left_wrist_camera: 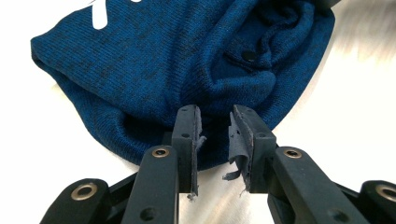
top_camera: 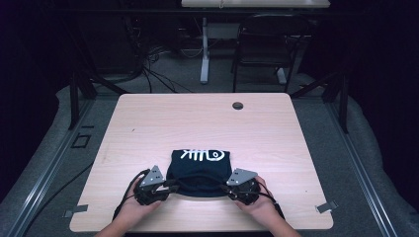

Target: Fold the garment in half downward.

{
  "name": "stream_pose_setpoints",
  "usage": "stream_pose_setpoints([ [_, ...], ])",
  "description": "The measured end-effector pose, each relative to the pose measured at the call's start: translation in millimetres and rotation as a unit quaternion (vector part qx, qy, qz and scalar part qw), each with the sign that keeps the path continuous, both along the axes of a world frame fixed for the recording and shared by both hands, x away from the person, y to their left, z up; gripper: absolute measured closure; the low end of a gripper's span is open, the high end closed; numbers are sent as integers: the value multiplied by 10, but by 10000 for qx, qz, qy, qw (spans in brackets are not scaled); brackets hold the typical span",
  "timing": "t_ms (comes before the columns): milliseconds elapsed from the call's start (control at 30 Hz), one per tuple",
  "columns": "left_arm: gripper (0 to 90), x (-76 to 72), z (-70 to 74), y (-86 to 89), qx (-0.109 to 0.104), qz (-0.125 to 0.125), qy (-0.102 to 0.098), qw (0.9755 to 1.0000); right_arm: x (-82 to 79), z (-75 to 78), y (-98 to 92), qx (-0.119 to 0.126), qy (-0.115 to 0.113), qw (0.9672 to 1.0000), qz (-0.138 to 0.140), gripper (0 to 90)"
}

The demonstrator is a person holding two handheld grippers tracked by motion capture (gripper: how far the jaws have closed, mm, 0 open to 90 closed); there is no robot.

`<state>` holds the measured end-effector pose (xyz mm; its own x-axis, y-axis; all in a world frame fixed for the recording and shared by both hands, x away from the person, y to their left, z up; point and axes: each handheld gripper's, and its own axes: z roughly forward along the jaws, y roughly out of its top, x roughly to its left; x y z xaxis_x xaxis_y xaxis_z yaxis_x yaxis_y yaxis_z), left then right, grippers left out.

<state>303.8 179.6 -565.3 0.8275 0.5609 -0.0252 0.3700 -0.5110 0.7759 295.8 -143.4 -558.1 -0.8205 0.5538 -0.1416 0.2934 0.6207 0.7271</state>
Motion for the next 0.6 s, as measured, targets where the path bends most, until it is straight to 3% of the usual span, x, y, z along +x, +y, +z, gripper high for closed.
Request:
stream_pose_setpoints([
  [167, 697, -18, 22, 74, -70, 82, -4, 9999, -28, 28, -53, 242, 74, 9996, -112, 710],
  [267, 690, 6, 82, 213, -247, 332, 34, 9991, -47, 66, -101, 350, 83, 9991, -219, 709],
  [433, 683, 21, 116, 363, -301, 557, -12, 9980, -60, 118, -209, 447, 78, 9983, -365, 706],
  [500, 683, 30, 130, 456, -346, 697, -30, 9970, -66, 158, -311, 583, 42, 9968, -538, 706],
  [600, 676, 39, 163, 551, -398, 862, -50, 9955, -65, 198, -411, 599, -1, 9956, -720, 703],
])
